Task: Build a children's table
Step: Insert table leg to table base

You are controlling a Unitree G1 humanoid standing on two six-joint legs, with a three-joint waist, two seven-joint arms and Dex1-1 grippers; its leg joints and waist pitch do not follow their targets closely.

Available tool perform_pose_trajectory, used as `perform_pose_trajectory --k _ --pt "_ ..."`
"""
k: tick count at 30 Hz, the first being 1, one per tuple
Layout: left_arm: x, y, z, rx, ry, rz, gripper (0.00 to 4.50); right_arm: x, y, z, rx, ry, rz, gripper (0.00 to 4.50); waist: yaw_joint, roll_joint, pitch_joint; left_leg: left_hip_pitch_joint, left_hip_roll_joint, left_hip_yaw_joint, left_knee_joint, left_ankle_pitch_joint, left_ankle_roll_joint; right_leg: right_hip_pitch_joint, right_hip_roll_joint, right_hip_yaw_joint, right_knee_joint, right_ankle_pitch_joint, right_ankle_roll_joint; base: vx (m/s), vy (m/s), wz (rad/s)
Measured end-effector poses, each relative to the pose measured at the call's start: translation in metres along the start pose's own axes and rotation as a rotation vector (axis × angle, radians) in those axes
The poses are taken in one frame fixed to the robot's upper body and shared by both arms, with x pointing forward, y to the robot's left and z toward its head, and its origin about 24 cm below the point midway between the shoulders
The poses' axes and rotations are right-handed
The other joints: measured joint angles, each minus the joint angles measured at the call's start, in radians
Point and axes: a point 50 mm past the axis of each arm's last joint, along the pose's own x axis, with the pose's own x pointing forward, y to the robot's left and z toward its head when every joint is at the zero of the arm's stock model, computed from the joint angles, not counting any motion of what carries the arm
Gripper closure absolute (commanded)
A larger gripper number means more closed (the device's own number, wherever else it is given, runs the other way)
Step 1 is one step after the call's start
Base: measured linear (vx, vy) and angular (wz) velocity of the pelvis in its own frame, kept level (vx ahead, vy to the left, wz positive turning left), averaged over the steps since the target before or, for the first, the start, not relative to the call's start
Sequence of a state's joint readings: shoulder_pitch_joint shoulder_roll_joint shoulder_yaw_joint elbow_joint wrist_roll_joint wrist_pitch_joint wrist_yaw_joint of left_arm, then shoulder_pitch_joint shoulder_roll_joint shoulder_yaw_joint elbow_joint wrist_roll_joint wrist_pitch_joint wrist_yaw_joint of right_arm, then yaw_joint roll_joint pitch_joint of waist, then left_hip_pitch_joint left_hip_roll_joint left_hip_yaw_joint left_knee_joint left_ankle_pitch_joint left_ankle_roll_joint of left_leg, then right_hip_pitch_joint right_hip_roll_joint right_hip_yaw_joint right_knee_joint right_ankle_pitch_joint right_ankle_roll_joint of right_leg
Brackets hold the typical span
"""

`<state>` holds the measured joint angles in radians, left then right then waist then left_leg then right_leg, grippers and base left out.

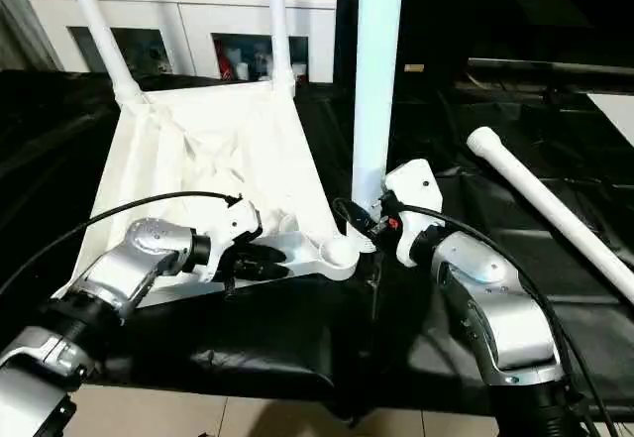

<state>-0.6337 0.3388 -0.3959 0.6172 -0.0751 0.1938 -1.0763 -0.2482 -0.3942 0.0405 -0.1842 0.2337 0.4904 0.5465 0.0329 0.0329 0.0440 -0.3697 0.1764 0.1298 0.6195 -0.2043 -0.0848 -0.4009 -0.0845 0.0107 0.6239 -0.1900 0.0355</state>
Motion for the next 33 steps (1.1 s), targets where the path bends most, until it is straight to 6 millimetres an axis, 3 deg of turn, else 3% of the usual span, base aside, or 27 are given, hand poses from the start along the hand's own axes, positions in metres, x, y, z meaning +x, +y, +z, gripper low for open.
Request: perform_pose_trajectory --k 10,18,20,23,31,33 --pt "0.0004 -0.0005 0.0010 0.023 0.028 -0.035 4.41 0.0000 -0.0001 -0.0003 0.000 0.002 0.002 2.65 0.000 0.000 0.000 0.000 0.000 0.001 0.000 0.000 0.000 0.000 0.000 0.001 -0.001 0.000 0.000 0.000 0.000 0.00" --pt "-0.0046 0.0014 -0.0007 0.070 0.063 -0.023 4.41 0.0002 0.0001 -0.0004 0.001 0.001 0.002 2.65 -0.002 0.000 0.000 0.002 0.000 0.002 -0.005 0.000 0.000 0.000 0.000 0.001 -0.001 0.000 0.000 0.000 0.000 0.00" --pt "-0.0050 0.0016 -0.0007 0.066 0.066 -0.021 3.95 0.0002 0.0001 -0.0004 0.001 0.001 0.002 2.65 -0.002 0.000 0.000 0.002 0.000 0.003 -0.008 0.000 -0.001 0.000 0.000 0.001 -0.001 0.000 0.000 0.000 0.000 0.00" --pt "-0.0059 0.0024 -0.0022 0.057 0.069 -0.007 3.89 0.0004 0.0002 -0.0007 0.003 0.002 0.002 2.65 -0.002 0.000 0.000 0.001 0.000 0.006 -0.011 0.001 -0.001 -0.001 0.000 0.002 -0.001 0.000 0.000 0.000 0.000 0.00" --pt "-0.0057 0.0026 -0.0013 0.068 0.059 -0.003 3.89 0.0012 0.0013 -0.0008 0.011 -0.003 0.006 2.65 -0.001 0.000 0.000 0.001 0.003 0.012 -0.018 0.001 -0.002 -0.001 0.000 0.001 -0.009 0.001 0.000 0.000 0.000 0.00" --pt "-0.0064 0.0033 -0.0017 0.063 0.055 0.000 4.06 0.0028 0.0035 -0.0003 0.040 -0.020 0.014 2.65 -0.002 0.001 0.000 0.001 0.004 0.013 -0.018 0.001 -0.002 -0.001 0.000 0.002 -0.010 0.001 0.000 0.000 0.000 0.00"
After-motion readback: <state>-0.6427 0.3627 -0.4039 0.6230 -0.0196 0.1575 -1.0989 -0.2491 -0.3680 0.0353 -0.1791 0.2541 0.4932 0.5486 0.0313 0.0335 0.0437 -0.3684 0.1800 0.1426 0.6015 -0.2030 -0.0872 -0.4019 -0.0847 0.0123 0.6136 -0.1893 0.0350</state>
